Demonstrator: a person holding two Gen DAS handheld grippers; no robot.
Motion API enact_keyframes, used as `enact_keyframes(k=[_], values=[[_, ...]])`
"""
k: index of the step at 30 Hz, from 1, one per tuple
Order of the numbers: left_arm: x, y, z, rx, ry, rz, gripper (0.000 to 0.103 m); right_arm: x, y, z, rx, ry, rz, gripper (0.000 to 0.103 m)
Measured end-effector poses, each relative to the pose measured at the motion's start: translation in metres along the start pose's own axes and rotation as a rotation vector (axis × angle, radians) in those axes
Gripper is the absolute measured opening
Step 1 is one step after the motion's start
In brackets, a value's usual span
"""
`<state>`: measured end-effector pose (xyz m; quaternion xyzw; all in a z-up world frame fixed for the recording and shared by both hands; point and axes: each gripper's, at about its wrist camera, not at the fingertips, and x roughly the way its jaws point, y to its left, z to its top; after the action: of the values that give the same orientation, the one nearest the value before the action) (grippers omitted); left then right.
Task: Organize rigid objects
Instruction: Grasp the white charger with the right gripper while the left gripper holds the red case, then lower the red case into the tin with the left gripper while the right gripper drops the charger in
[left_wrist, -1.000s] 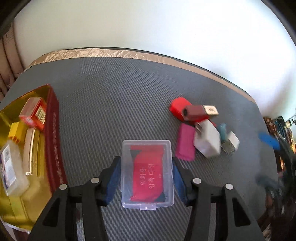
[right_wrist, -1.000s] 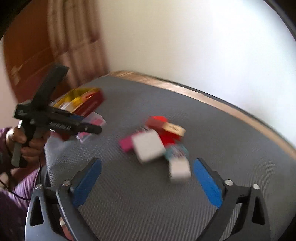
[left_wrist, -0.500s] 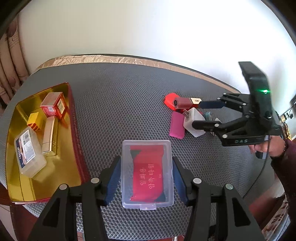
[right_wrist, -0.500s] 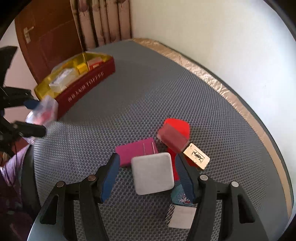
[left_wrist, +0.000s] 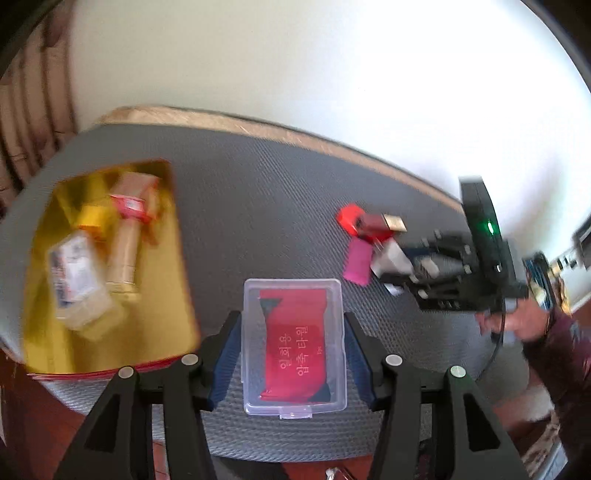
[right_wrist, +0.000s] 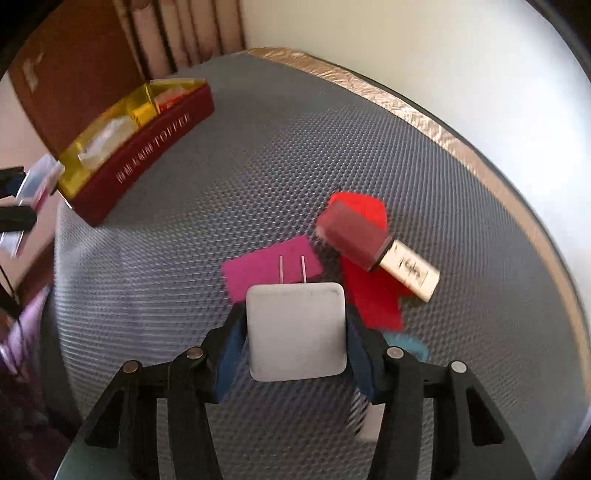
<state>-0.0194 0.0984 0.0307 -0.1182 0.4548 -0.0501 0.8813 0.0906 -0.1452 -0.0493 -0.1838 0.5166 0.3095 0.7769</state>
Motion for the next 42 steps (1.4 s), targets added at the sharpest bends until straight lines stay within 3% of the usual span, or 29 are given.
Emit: enact_keyframes(k=[7, 13, 17, 20, 23, 25, 28, 30, 33, 36, 38, 42], values=[[-0.044, 0.072, 0.019, -0.077, -0.07, 0.186, 0.054, -0.023, -0.011, -0.028, 0.233, -0.082, 0.119, 0.048], [-0.015, 0.112, 0.047, -0.061, -0.033, 0.235, 0.055, -0.036, -0.005, -0.044, 0.359, -0.144, 0.201, 0.048], [0.029, 0.121, 0.057, -0.096, 0.056, 0.152, 0.055, -0.043, 0.001, -0.048, 0.397, -0.155, 0.217, 0.048], [0.058, 0.118, 0.058, -0.083, 0.096, 0.18, 0.055, -0.05, 0.004, -0.046, 0.407, -0.166, 0.222, 0.048], [0.079, 0.12, 0.062, -0.09, 0.137, 0.153, 0.055, -0.056, 0.006, -0.038, 0.407, -0.177, 0.231, 0.048], [0.089, 0.12, 0.064, -0.086, 0.168, 0.14, 0.055, -0.059, 0.009, -0.032, 0.403, -0.182, 0.241, 0.048], [0.088, 0.117, 0.065, -0.073, 0.151, 0.174, 0.055, -0.064, 0.017, -0.022, 0.389, -0.197, 0.253, 0.048], [0.081, 0.119, 0.064, -0.099, 0.148, 0.142, 0.055, -0.065, 0.022, -0.013, 0.384, -0.207, 0.269, 0.048], [0.054, 0.123, 0.059, -0.132, 0.085, 0.087, 0.055, -0.065, 0.035, 0.003, 0.353, -0.22, 0.282, 0.048], [0.015, 0.127, 0.048, -0.161, -0.014, 0.093, 0.055, -0.066, 0.058, 0.031, 0.316, -0.237, 0.325, 0.048], [-0.02, 0.13, 0.029, -0.186, -0.127, 0.186, 0.056, -0.062, 0.077, 0.054, 0.28, -0.237, 0.351, 0.048], [-0.053, 0.133, -0.009, -0.181, -0.222, 0.378, 0.061, -0.04, 0.116, 0.111, 0.213, -0.202, 0.387, 0.048]])
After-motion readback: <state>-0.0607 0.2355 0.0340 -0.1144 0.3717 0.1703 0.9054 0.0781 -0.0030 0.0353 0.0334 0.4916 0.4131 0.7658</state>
